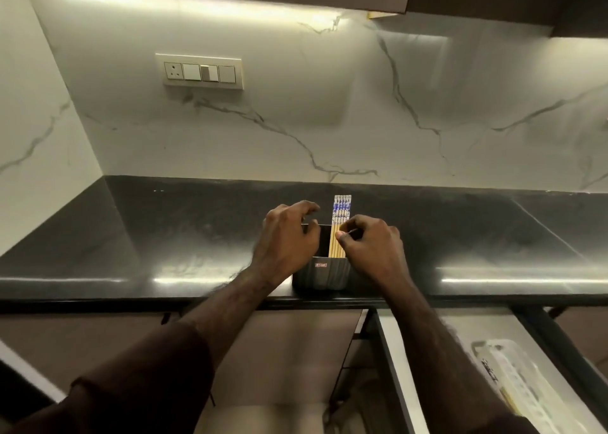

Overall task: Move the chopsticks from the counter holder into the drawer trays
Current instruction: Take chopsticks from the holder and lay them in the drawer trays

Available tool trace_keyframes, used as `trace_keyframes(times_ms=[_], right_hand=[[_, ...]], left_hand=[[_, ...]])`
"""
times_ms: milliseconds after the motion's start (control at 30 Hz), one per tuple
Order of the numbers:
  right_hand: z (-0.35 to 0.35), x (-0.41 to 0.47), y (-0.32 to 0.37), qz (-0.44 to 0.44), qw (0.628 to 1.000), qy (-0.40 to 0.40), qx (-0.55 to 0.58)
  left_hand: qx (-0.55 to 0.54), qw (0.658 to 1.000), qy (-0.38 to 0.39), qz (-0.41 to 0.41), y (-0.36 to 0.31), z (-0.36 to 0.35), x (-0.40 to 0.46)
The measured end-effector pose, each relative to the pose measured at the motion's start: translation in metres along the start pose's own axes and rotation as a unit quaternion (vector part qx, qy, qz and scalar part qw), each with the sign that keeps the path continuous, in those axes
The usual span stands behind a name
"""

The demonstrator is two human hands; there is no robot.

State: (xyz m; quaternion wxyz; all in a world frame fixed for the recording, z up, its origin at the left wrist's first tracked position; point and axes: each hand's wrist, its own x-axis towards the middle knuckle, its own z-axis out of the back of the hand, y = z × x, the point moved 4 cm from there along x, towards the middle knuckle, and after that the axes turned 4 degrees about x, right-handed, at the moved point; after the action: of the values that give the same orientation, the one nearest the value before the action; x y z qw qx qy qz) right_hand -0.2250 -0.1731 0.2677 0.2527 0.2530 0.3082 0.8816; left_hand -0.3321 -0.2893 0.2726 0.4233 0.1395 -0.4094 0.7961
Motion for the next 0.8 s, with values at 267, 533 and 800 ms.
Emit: trace_keyframes(times_ms=[267,533,800], right_hand=[[-0.039,0.079,-0.054,-0.059,0.998,-0.019,-0.003],[-0.065,0.139,-0.108,-0.146,0.989,0.03,-0.004],[-0.082,0.153,-0.126,-0.174,0.984,0.045,-0.009]], left_hand=[[-0.005,0.997,0.069,0.026,0.054,-0.078,0.073],[-0.089,0.982,0.114,0.122,0.092,-0.161,0.131],[-0.176,0.958,0.144,0.173,0.108,-0.203,0.141]])
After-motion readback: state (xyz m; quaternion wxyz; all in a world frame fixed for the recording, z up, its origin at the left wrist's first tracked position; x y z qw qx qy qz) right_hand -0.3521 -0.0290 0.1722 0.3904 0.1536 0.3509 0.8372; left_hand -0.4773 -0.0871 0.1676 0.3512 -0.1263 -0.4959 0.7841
